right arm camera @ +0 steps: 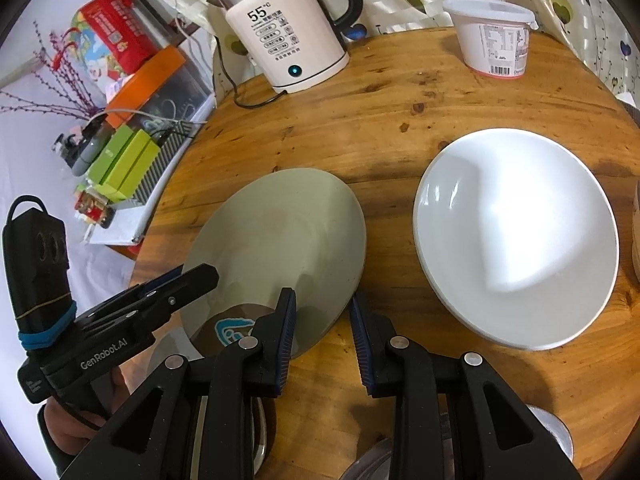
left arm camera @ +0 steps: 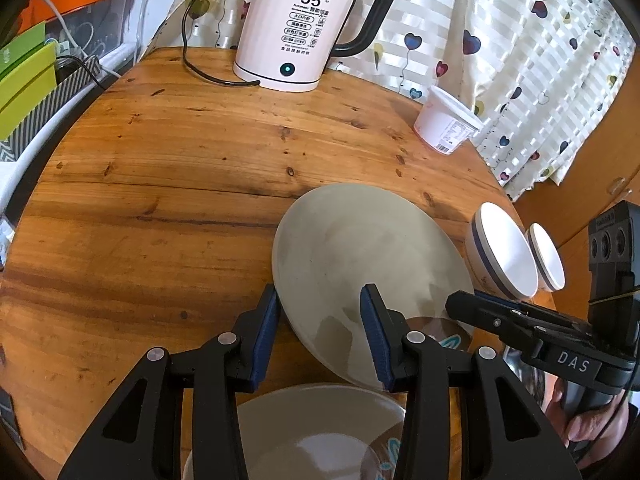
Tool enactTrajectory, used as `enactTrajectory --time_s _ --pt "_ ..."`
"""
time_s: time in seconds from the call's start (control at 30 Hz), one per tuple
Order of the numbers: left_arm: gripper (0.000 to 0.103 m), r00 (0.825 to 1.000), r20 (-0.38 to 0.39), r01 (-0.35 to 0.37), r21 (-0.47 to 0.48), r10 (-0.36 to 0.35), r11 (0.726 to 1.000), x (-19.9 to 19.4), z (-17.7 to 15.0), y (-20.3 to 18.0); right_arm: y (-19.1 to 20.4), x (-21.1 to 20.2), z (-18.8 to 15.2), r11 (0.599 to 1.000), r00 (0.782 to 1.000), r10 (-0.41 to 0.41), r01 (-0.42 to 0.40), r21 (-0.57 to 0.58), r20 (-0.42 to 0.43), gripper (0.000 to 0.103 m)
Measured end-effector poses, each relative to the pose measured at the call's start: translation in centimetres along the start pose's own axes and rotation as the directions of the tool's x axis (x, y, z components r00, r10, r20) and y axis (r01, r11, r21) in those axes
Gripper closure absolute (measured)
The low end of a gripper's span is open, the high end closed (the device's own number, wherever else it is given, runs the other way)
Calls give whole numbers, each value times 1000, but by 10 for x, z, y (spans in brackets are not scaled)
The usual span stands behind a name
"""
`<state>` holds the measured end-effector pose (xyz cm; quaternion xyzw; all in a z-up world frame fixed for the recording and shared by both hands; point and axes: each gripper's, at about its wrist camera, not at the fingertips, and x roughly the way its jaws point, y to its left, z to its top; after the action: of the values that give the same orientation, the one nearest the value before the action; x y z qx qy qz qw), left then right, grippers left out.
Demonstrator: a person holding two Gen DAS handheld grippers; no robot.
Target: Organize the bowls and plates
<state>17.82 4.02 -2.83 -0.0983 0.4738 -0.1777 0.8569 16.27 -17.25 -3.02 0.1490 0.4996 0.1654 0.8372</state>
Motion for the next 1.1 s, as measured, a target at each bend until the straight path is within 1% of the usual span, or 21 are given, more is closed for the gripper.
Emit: enactTrajectory --time_s 0.53,1.1 --pt "61 1000 22 11 -12 -11 1000 -18 -8 -2 11 -17 -4 999 1000 12 -12 -31 23 76" --pt "61 998 55 -4 -51 7 999 -46 -31 9 32 -19 -20 996 999 38 -38 -78 1 76"
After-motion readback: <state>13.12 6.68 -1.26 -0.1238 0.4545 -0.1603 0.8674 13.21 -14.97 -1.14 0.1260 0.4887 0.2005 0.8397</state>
